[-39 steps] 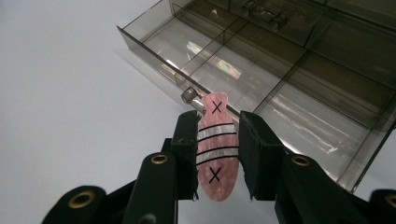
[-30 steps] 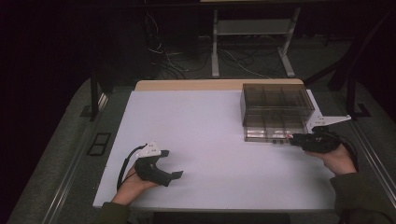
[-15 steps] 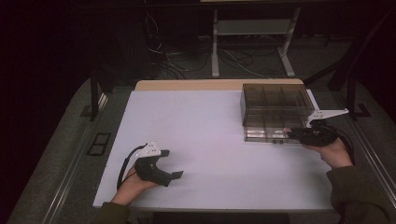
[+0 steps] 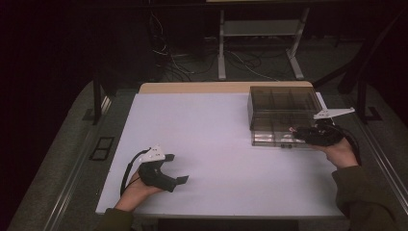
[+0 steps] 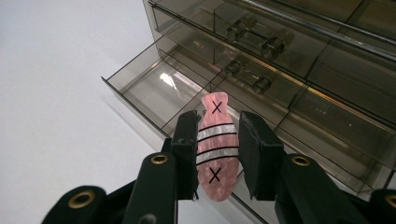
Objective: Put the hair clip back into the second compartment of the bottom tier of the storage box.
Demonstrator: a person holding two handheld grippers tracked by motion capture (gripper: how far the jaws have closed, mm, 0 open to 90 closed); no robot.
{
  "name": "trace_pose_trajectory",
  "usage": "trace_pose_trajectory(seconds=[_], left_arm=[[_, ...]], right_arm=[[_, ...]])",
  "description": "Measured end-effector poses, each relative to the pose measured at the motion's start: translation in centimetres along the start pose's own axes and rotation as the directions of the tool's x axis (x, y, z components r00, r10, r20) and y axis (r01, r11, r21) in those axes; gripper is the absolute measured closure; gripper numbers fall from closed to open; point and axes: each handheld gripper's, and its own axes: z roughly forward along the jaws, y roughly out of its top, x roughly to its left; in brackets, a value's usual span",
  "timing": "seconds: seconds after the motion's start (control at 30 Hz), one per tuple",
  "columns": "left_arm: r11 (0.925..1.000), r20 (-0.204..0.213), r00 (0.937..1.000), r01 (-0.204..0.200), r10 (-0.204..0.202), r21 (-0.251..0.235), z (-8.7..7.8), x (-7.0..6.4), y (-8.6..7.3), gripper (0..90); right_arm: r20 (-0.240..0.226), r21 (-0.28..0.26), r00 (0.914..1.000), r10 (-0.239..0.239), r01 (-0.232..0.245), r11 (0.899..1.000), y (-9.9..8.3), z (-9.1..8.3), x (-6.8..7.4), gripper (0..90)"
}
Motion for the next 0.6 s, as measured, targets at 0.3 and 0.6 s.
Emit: trace_pose_trajectory(seconds=[0.3,0.6], left_arm=[[1.0000,0.000,1.0000,0.002,-0.002,-0.003,0.0,0.0,0.0,0.0],[1.0000,0.004,1.0000,0.002,-0.002,-0.001,0.0,0.0,0.0,0.0]], right_arm=[[0.005,0.006,1.0000,-0.004,0.004,1.000,0.6,0.6,-0.2,67.5],[0.004,0.014,0.9999,-0.015,0.015,1.000,1.4,1.7,-0.1,67.5]])
